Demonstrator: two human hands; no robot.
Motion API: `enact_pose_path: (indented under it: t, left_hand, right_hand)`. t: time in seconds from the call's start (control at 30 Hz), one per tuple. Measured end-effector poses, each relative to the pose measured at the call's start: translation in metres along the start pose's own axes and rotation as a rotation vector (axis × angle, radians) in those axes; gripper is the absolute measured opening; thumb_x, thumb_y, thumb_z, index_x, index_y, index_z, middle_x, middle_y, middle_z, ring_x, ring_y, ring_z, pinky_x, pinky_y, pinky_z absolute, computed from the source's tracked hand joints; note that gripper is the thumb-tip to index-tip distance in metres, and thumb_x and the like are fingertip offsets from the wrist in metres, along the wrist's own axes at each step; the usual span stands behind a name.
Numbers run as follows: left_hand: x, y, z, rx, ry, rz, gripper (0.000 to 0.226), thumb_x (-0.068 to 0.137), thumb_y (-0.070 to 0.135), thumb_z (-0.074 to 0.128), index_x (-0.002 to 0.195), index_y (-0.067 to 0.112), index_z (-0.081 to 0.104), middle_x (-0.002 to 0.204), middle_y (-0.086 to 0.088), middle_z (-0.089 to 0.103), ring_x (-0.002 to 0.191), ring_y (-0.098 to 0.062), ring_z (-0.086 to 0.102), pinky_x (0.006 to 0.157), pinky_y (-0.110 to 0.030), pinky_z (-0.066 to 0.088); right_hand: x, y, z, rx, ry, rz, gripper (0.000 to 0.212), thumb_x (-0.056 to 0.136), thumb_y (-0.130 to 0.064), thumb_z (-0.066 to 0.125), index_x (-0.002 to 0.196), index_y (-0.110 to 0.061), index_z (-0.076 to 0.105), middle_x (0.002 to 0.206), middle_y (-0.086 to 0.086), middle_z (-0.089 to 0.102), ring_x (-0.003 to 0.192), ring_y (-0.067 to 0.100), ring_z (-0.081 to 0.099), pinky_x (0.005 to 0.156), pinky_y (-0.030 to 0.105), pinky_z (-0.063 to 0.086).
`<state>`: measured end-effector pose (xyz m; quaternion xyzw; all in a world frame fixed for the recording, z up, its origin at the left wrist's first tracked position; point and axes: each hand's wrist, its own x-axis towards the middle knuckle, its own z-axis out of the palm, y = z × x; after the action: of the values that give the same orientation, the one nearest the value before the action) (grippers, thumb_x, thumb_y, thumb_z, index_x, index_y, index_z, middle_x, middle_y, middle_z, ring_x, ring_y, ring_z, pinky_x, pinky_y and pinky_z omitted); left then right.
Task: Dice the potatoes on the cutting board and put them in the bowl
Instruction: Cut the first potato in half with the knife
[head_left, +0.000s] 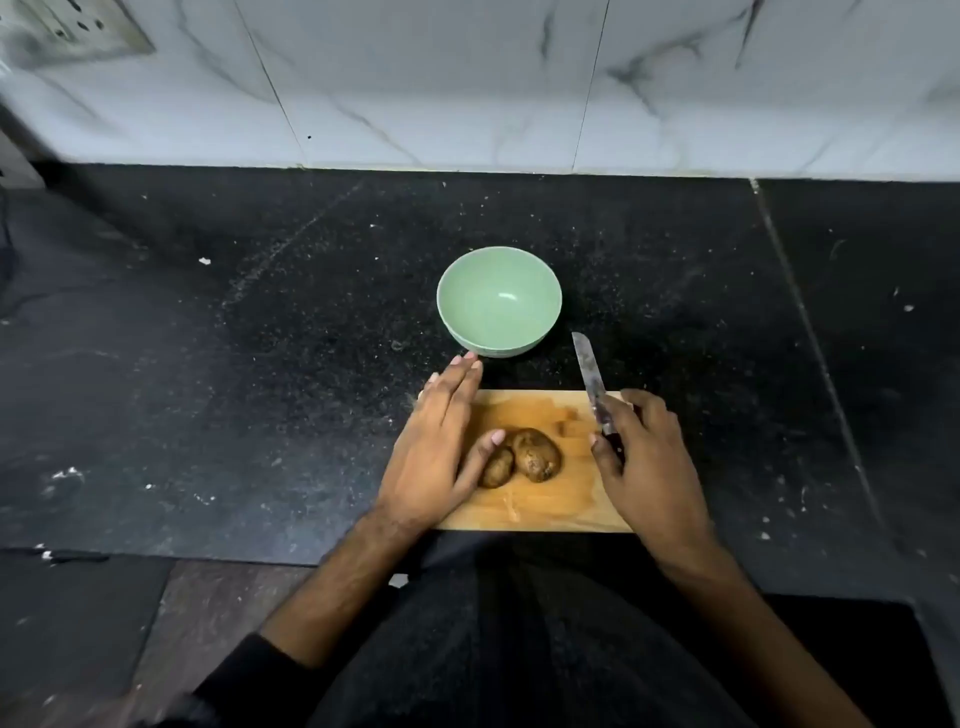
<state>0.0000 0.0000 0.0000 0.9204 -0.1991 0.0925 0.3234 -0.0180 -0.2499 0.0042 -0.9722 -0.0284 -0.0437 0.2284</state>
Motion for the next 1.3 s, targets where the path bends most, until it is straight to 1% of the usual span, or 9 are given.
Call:
enact_pose_path:
  t: [0.23, 0.4, 0.57, 0.63, 0.73, 0.87, 1.07, 1.2, 1.3]
  left_hand:
    - [-0.019, -0.006, 0.012, -0.126, -0.073, -0.042, 0.08, 0.096, 0.052, 0.056, 0.156, 0.008, 0.026, 0.16, -0.005, 0.03, 0.148, -0.018, 0.027, 0.119, -0.041, 0.03]
    - [-0.023, -0.01, 0.012, -0.143, -0.08, -0.067, 0.091, 0.081, 0.063, 0.069, 0.15, 0.012, 0.038, 0.125, 0.001, 0.05, 0.117, -0.015, 0.051, 0.1, -0.037, 0.044]
    - [-0.025, -0.01, 0.014, -0.076, -0.092, -0.033, 0.07, 0.083, 0.052, 0.074, 0.138, 0.015, 0.051, 0.111, 0.007, 0.055, 0.104, -0.01, 0.055, 0.091, -0.04, 0.045]
    - [-0.026, -0.01, 0.014, -0.085, -0.087, -0.031, 0.06, 0.085, 0.051, 0.073, 0.131, 0.017, 0.057, 0.109, 0.009, 0.057, 0.103, -0.008, 0.056, 0.091, -0.038, 0.044]
    - [-0.03, -0.01, 0.014, -0.102, -0.044, -0.043, 0.056, 0.084, 0.049, 0.074, 0.126, 0.016, 0.06, 0.107, 0.009, 0.059, 0.101, -0.008, 0.057, 0.091, -0.031, 0.043]
    - [-0.032, -0.007, 0.014, -0.116, 0.0, -0.08, 0.054, 0.081, 0.049, 0.078, 0.121, 0.017, 0.06, 0.105, 0.009, 0.061, 0.098, -0.007, 0.06, 0.089, -0.029, 0.044]
    - [-0.032, -0.007, 0.015, -0.122, 0.013, -0.078, 0.048, 0.081, 0.048, 0.078, 0.115, 0.017, 0.06, 0.102, 0.01, 0.061, 0.097, -0.008, 0.061, 0.084, -0.035, 0.046]
    - [-0.03, -0.009, 0.014, -0.142, -0.021, -0.034, 0.048, 0.084, 0.046, 0.073, 0.118, 0.015, 0.059, 0.106, 0.009, 0.058, 0.1, -0.01, 0.057, 0.083, -0.038, 0.045]
    - [-0.029, -0.012, 0.012, -0.125, -0.084, 0.023, 0.053, 0.082, 0.039, 0.069, 0.127, 0.014, 0.057, 0.12, 0.007, 0.058, 0.113, -0.013, 0.056, 0.087, -0.043, 0.045]
  right_hand:
    - [0.0, -0.002, 0.006, 0.018, -0.092, 0.077, 0.051, 0.092, -0.014, 0.068, 0.141, -0.015, 0.051, 0.122, 0.003, 0.048, 0.107, 0.022, 0.048, 0.092, 0.043, 0.051]
    - [0.007, -0.004, -0.001, 0.213, -0.115, 0.239, 0.053, 0.087, -0.005, 0.069, 0.137, -0.013, 0.055, 0.122, 0.006, 0.047, 0.091, 0.018, 0.056, 0.081, 0.026, 0.045]
    - [0.004, -0.01, -0.012, 0.448, -0.085, 0.359, 0.029, 0.09, -0.016, 0.067, 0.118, -0.021, 0.066, 0.092, -0.006, 0.067, 0.078, 0.011, 0.064, 0.066, 0.027, 0.049]
    - [0.0, -0.014, -0.014, 0.462, -0.03, 0.326, 0.025, 0.093, -0.017, 0.062, 0.118, -0.023, 0.062, 0.083, -0.005, 0.068, 0.067, 0.01, 0.063, 0.062, 0.031, 0.051]
    - [-0.003, -0.026, -0.017, 0.441, -0.02, 0.124, 0.023, 0.094, -0.011, 0.058, 0.113, -0.025, 0.055, 0.077, -0.006, 0.064, 0.06, 0.005, 0.059, 0.056, 0.03, 0.048]
    - [-0.004, -0.04, -0.006, 0.311, -0.124, -0.129, 0.024, 0.092, -0.028, 0.066, 0.112, -0.026, 0.053, 0.108, -0.011, 0.056, 0.091, 0.011, 0.058, 0.074, 0.039, 0.052]
    - [-0.007, -0.042, 0.01, 0.241, -0.265, -0.064, 0.049, 0.077, -0.058, 0.076, 0.109, -0.041, 0.044, 0.108, -0.02, 0.056, 0.091, 0.005, 0.059, 0.082, 0.042, 0.053]
    - [-0.005, -0.047, 0.013, 0.182, -0.273, -0.054, 0.05, 0.077, -0.05, 0.079, 0.11, -0.039, 0.043, 0.105, -0.018, 0.061, 0.082, 0.004, 0.058, 0.074, 0.035, 0.052]
    - [-0.002, -0.044, 0.01, 0.182, -0.218, -0.031, 0.048, 0.076, -0.043, 0.08, 0.106, -0.036, 0.043, 0.096, -0.017, 0.063, 0.075, 0.009, 0.06, 0.075, 0.038, 0.053]
